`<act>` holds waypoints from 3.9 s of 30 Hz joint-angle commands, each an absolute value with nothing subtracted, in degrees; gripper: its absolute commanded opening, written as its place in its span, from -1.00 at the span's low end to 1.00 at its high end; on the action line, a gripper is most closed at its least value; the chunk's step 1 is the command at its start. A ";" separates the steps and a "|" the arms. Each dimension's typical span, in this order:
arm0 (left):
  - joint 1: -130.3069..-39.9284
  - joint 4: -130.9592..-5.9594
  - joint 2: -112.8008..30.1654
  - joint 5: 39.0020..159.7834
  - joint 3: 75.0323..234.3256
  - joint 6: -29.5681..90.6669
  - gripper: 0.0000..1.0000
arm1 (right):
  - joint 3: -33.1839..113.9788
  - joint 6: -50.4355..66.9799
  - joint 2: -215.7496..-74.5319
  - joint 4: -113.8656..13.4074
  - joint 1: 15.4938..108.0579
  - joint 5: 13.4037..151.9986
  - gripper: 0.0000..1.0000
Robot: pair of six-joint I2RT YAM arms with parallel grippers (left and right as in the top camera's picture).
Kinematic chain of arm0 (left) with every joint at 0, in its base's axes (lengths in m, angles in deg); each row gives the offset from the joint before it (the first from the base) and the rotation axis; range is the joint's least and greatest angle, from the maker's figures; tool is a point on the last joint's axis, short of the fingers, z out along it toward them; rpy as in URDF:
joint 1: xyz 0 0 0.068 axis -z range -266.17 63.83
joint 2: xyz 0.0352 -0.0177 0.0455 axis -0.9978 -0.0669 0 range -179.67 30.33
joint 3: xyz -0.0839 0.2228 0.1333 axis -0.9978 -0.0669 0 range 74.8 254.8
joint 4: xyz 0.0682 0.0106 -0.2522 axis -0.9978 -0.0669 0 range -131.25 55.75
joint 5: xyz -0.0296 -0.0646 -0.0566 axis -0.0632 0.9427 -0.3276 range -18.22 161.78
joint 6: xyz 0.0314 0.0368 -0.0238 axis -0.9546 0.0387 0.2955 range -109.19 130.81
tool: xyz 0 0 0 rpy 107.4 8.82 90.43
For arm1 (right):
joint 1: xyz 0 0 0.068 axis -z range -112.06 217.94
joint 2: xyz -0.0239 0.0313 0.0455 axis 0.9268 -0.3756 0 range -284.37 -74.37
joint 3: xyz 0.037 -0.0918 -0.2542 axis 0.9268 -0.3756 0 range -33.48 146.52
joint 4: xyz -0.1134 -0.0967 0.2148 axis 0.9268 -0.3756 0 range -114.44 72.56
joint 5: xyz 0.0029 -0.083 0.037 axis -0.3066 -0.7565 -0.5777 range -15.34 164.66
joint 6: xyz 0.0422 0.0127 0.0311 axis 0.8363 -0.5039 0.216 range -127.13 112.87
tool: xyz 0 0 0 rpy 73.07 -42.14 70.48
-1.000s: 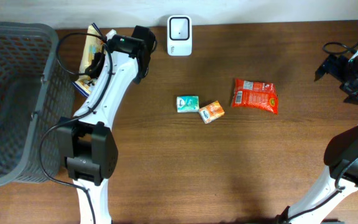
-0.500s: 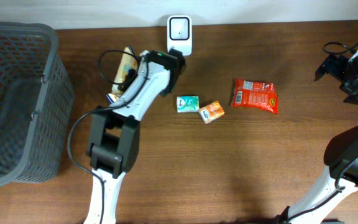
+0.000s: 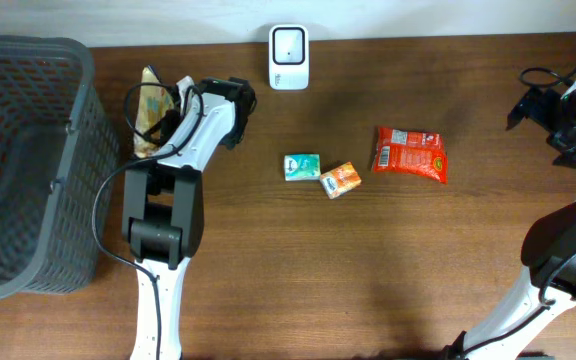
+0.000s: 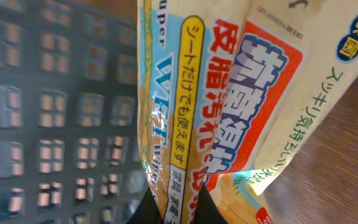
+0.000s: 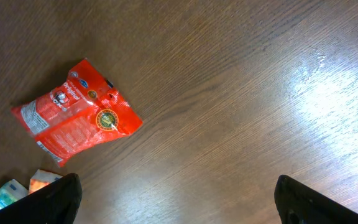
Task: Scan the item barcode
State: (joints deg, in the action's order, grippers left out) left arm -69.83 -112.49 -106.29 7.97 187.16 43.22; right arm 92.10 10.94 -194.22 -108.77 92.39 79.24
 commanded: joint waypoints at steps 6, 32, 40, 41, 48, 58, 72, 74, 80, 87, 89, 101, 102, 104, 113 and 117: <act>-62.68 -114.85 -108.69 24.95 187.27 45.53 -0.88 | 92.14 11.38 -193.98 -108.95 92.34 79.56 0.97; -59.10 -119.29 -108.76 -2.61 186.07 50.32 -0.95 | 92.17 11.38 -193.98 -108.95 92.34 79.56 0.97; -61.33 -114.24 -108.84 -12.54 180.56 50.30 -0.90 | 92.17 11.38 -193.98 -108.93 92.34 79.56 0.97; -61.89 -114.00 -108.84 -12.43 180.05 50.32 -0.90 | 92.17 11.38 -193.98 -108.95 92.34 79.56 0.97; -64.78 -112.21 -108.87 -4.78 175.03 50.32 -0.86 | 92.17 11.38 -193.98 -108.93 92.34 79.56 0.96; -56.17 -109.28 -108.84 17.28 175.03 50.28 -0.42 | 92.17 11.38 -193.98 -108.93 92.34 79.56 0.97; -51.08 -124.58 -108.84 56.07 203.00 37.64 -0.44 | 92.17 11.38 -193.98 -108.93 92.34 79.56 0.97; -51.14 -126.61 -108.84 54.96 209.41 37.23 -0.17 | 92.14 11.38 -193.98 -108.95 92.34 79.56 0.97; -55.62 -127.16 -108.84 47.74 215.33 37.27 -0.18 | 92.17 11.38 -193.98 -108.95 92.34 79.56 0.96; -64.56 -128.90 -108.87 56.16 212.51 37.25 -1.00 | 92.17 11.38 -193.98 -108.93 92.34 79.56 0.97; -64.58 -128.80 -108.87 56.62 209.45 37.25 -1.00 | 92.17 11.38 -193.98 -108.93 92.34 79.56 0.97; -60.43 -117.98 -108.84 66.39 191.77 34.89 -1.00 | 92.17 11.38 -193.98 -108.95 92.34 79.56 0.97; -60.39 -118.94 -108.84 66.41 193.30 34.89 -1.00 | 92.17 11.38 -193.98 -108.95 92.34 79.56 0.97; -60.50 -122.54 -108.84 66.39 198.50 34.89 -1.00 | 92.17 11.38 -193.98 -108.95 92.34 79.56 0.97; -60.76 -131.02 -108.95 66.41 208.99 34.08 -1.00 | 92.17 11.38 -193.98 -108.95 92.34 79.56 0.97; -60.67 -131.02 -108.95 66.43 202.04 33.18 -1.00 | 92.17 11.38 -193.98 -108.95 92.34 79.56 0.97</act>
